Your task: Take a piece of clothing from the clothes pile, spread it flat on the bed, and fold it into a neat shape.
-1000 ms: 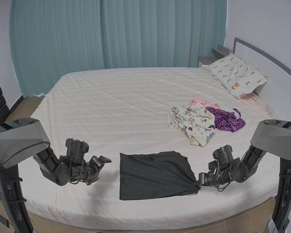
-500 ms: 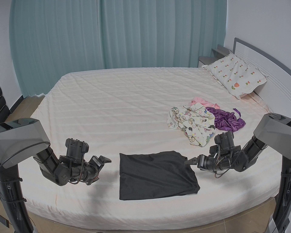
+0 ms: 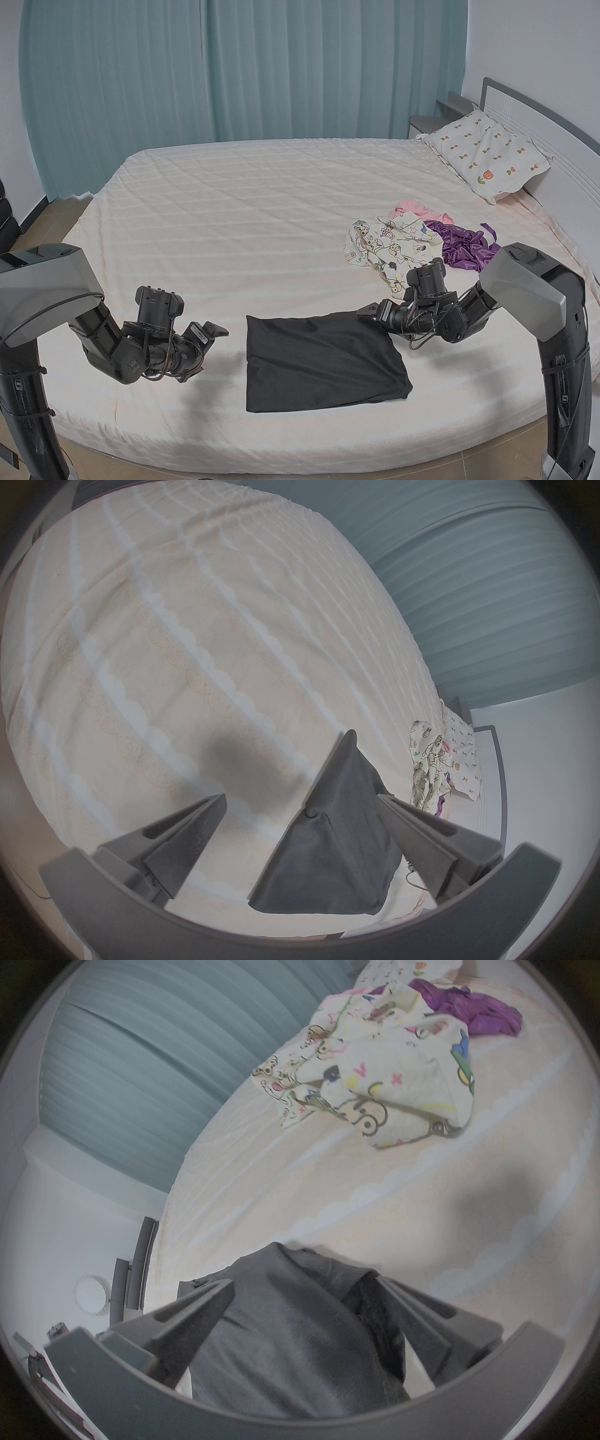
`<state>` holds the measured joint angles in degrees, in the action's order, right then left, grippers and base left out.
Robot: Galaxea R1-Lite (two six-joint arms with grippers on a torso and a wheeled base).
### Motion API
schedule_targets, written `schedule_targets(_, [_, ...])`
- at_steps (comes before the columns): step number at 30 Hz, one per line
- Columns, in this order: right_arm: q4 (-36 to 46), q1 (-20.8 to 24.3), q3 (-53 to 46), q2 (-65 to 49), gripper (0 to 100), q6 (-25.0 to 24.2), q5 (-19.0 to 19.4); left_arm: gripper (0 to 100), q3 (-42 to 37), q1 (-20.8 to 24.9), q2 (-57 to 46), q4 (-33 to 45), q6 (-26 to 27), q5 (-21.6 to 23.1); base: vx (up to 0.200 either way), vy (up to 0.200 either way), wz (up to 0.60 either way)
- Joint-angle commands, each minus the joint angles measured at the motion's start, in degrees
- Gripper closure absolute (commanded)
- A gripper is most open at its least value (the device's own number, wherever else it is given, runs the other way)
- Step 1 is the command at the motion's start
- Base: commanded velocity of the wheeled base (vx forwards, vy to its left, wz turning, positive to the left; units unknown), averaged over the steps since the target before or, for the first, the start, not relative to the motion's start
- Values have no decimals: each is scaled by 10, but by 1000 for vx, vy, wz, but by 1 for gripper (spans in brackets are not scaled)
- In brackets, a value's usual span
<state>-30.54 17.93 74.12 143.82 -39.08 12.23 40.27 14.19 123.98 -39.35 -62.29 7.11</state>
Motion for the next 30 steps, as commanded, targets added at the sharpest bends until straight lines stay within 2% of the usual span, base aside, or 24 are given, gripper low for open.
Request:
schedule_targets(1, [12, -3, 37, 43, 100, -14, 2, 0, -1, 1, 4, 0, 0, -5, 0, 0, 0])
schedule_targets(12, [6, -10, 59, 38, 100, -64, -8, 0, -1, 2, 4, 0, -1, -5, 0, 0, 0])
schedule_targets(16, [7, -17, 73, 35, 100, -79, -24, 0, -1, 2, 4, 0, -1, -5, 0, 0, 0])
schedule_targets(30, [8, -24, 74, 45, 100, -80, -40, 0, 0, 2, 4, 0, -1, -5, 0, 0, 0])
